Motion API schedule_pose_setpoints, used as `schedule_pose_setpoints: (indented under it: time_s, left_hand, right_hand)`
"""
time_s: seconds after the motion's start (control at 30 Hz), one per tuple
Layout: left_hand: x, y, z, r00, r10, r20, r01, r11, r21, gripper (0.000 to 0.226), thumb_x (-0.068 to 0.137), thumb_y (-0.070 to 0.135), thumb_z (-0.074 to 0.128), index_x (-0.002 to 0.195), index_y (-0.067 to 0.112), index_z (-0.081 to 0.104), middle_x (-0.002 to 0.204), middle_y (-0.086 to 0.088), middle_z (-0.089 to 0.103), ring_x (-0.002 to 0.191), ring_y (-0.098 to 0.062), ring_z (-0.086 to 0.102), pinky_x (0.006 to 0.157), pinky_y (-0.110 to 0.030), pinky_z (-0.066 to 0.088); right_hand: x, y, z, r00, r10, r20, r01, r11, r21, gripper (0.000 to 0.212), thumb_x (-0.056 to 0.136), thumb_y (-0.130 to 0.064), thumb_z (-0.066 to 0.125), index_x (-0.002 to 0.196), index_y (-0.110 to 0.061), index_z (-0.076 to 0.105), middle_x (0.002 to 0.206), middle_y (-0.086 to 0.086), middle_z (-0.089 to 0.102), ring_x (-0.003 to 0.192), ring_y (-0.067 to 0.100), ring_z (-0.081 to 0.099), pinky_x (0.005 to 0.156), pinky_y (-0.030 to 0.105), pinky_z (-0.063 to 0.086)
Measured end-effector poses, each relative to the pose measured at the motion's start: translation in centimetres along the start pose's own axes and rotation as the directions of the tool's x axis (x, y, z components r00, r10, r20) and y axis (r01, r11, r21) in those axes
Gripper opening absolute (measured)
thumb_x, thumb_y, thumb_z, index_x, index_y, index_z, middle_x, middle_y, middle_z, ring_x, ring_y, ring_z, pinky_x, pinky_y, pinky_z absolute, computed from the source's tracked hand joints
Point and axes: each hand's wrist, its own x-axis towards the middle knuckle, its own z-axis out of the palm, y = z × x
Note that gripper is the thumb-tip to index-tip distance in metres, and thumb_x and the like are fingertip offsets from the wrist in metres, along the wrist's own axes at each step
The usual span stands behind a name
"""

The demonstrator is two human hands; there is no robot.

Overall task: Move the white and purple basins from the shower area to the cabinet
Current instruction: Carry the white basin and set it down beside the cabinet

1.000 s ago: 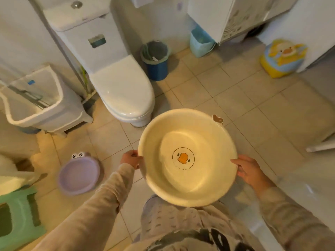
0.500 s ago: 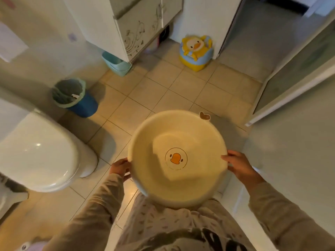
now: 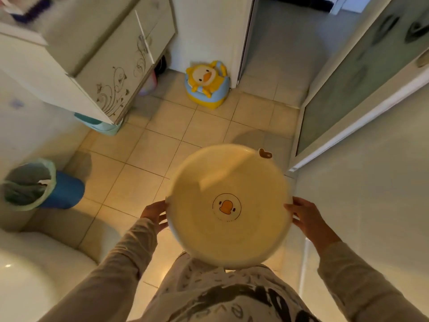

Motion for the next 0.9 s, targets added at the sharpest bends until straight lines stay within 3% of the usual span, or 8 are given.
schedule_pose_setpoints:
  time_s: [0.13, 0.2, 0.27, 0.4, 0.57, 0.73, 0.83, 0.9]
  left_hand:
    - [2.4, 5.1, 4.0, 1.0, -0.022, 0.021, 0.022, 0.999, 0.031, 0.011, 0.091, 0.007, 0.047, 0.098, 0.004, 0.055, 0.082, -0.006, 0.055, 0.07, -0.025, 0.05, 0.082, -0.039, 0.043]
    - [3.4, 7.8, 5.9, 0.999, -0.022, 0.038, 0.02, 0.999, 0.036, 0.01, 0.09, 0.006, 0.048, 0.098, 0.004, 0.054, 0.08, -0.007, 0.054, 0.069, -0.025, 0.05, 0.072, -0.037, 0.046]
    - [4.3, 10.2, 7.5, 0.999, -0.027, 0.04, 0.025, 0.999, 0.046, 0.009, 0.088, 0.004, 0.049, 0.083, 0.005, 0.056, 0.079, -0.008, 0.053, 0.068, -0.025, 0.048, 0.065, -0.032, 0.043]
    - [5.7, 14.7, 10.3, 0.999, -0.003, 0.053, 0.0, 0.998, 0.063, 0.017, 0.088, 0.002, 0.047, 0.073, 0.009, 0.054, 0.079, -0.008, 0.053, 0.068, -0.025, 0.047, 0.065, -0.031, 0.042]
    - [8.1, 18.6, 13.9, 1.0, 0.004, 0.009, -0.004, 0.999, 0.05, 0.019, 0.088, 0.003, 0.047, 0.072, 0.009, 0.055, 0.079, -0.008, 0.054, 0.068, -0.025, 0.048, 0.063, -0.034, 0.044]
    - [11.6, 21.2, 18.7, 0.994, -0.02, -0.103, 0.012, 0.997, -0.082, 0.014, 0.088, 0.004, 0.048, 0.1, 0.004, 0.055, 0.08, -0.008, 0.054, 0.069, -0.023, 0.049, 0.082, -0.039, 0.042]
    - [12.5, 21.9, 21.9, 0.973, -0.059, -0.224, 0.022, 0.986, -0.164, 0.032, 0.089, 0.003, 0.047, 0.119, 0.004, 0.056, 0.092, -0.011, 0.057, 0.067, -0.023, 0.048, 0.08, -0.038, 0.043]
    - [13.0, 21.9, 23.8, 0.948, -0.117, -0.295, 0.048, 0.972, -0.229, 0.033, 0.089, 0.002, 0.045, 0.12, -0.003, 0.056, 0.096, -0.012, 0.055, 0.07, -0.025, 0.049, 0.08, -0.041, 0.044]
  right_hand:
    - [2.9, -4.2, 0.4, 0.998, 0.022, -0.058, -0.02, 0.999, 0.044, 0.043, 0.083, 0.008, 0.055, 0.126, 0.002, 0.055, 0.105, 0.016, 0.064, 0.095, 0.032, 0.058, 0.082, 0.041, 0.046]
    - [4.8, -6.2, 0.8, 0.997, 0.035, -0.07, -0.03, 0.997, 0.068, 0.046, 0.083, 0.009, 0.055, 0.129, 0.004, 0.053, 0.114, 0.019, 0.06, 0.103, 0.033, 0.055, 0.086, 0.042, 0.045]
    - [6.5, -8.0, 1.4, 0.997, 0.038, -0.074, -0.032, 0.996, 0.082, 0.047, 0.083, 0.01, 0.054, 0.129, 0.005, 0.052, 0.114, 0.02, 0.059, 0.104, 0.033, 0.054, 0.085, 0.042, 0.045]
    - [9.7, -11.6, 2.1, 0.998, 0.032, -0.053, -0.026, 0.993, 0.115, 0.044, 0.082, 0.009, 0.053, 0.125, 0.002, 0.056, 0.112, 0.018, 0.061, 0.101, 0.032, 0.055, 0.071, 0.035, 0.048]
    - [15.4, -16.3, 2.4, 0.998, 0.054, -0.02, -0.051, 0.993, 0.109, 0.043, 0.081, 0.007, 0.055, 0.122, -0.003, 0.059, 0.102, 0.013, 0.065, 0.091, 0.028, 0.058, 0.068, 0.033, 0.049]
    - [23.5, -23.5, 2.6, 0.996, 0.05, 0.071, -0.051, 0.999, 0.011, 0.039, 0.081, 0.006, 0.057, 0.117, -0.007, 0.062, 0.092, 0.004, 0.068, 0.085, 0.022, 0.061, 0.066, 0.033, 0.049]
    - [27.5, -28.3, 2.9, 0.988, 0.068, 0.137, -0.057, 0.995, -0.084, 0.039, 0.08, 0.006, 0.058, 0.117, -0.008, 0.061, 0.093, 0.003, 0.068, 0.084, 0.021, 0.062, 0.064, 0.032, 0.05]
    - [29.9, -31.7, 3.3, 0.98, 0.066, 0.19, -0.038, 0.988, -0.149, 0.04, 0.081, 0.006, 0.058, 0.118, -0.008, 0.06, 0.094, 0.004, 0.067, 0.084, 0.021, 0.061, 0.064, 0.032, 0.049]
